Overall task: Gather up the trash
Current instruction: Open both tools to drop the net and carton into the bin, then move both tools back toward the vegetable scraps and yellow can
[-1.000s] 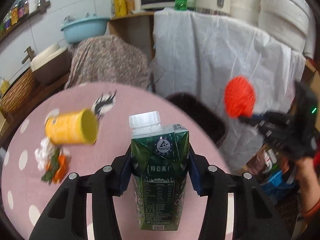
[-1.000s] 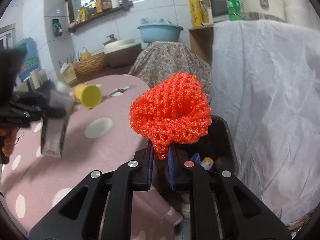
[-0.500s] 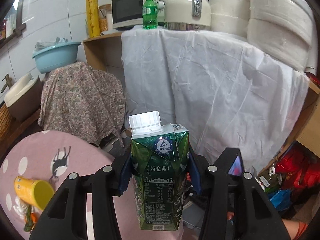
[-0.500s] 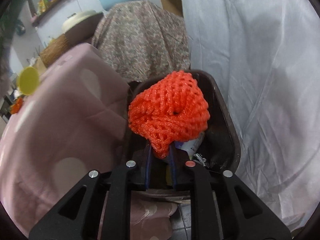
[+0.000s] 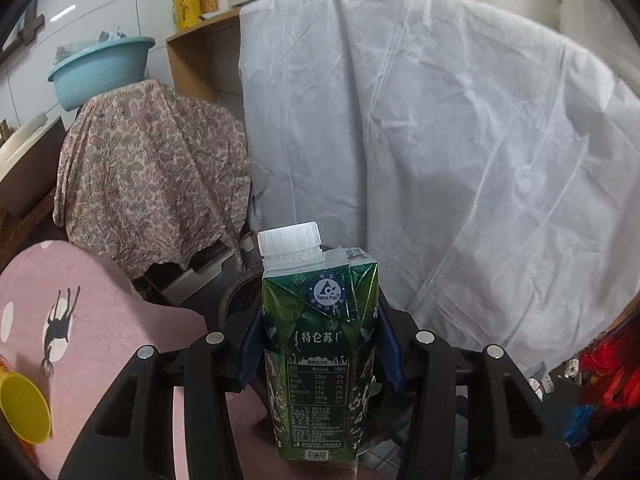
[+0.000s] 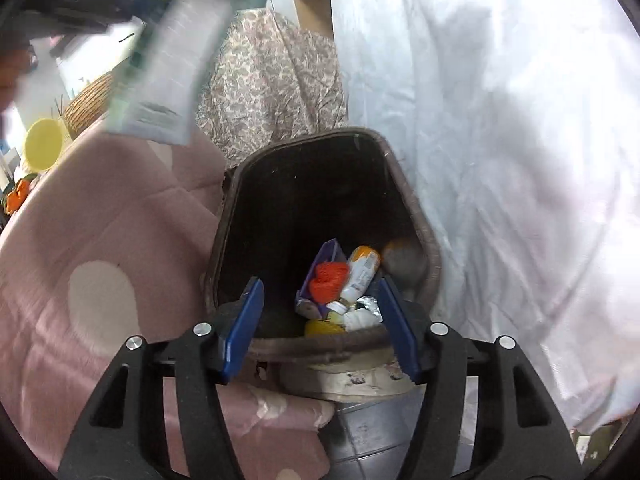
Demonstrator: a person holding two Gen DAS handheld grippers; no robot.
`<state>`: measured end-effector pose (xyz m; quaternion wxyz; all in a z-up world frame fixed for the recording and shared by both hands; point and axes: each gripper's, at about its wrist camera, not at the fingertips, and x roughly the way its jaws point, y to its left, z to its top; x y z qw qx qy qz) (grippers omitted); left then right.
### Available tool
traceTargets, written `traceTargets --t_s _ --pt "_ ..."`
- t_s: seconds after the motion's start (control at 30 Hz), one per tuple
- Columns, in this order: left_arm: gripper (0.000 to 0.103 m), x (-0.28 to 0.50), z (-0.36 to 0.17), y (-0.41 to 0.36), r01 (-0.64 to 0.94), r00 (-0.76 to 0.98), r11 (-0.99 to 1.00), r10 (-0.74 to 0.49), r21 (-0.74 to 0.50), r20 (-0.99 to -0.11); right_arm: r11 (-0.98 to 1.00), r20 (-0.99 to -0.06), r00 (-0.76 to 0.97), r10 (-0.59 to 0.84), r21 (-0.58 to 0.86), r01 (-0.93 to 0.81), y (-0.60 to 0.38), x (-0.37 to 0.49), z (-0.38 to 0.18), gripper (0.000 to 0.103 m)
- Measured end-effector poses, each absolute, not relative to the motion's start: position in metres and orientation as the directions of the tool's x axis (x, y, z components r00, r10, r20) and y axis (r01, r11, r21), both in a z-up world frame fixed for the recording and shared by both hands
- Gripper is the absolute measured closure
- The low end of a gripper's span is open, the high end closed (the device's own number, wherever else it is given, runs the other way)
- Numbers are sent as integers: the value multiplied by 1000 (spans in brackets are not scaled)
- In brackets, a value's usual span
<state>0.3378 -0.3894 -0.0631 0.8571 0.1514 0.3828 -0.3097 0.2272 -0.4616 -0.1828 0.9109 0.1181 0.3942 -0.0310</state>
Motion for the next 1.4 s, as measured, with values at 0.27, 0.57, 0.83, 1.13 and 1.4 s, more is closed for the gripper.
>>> traceTargets --t_s 0.27,0.57,0.83,1.13,1.4 --pt "54 351 -94 -405 619 450 785 -375 -20 -811 960 -651 759 -1 212 183 -475 189 -146 33" --pt "21 341 -90 -413 630 482 776 -362 28 -798 958 -622 782 -33 203 202 -480 179 -126 30" --pt "12 329 -71 -396 625 506 780 -405 1 -762 957 -614 789 -34 208 203 -476 179 -115 27" --pt "8 308 -34 -320 604 586 797 -460 -19 -667 975 -586 807 -77 126 185 -437 181 -84 9" --pt "5 274 9 -213 558 695 830 -470 -4 -544 989 -476 879 -27 116 94 -382 179 -40 6"
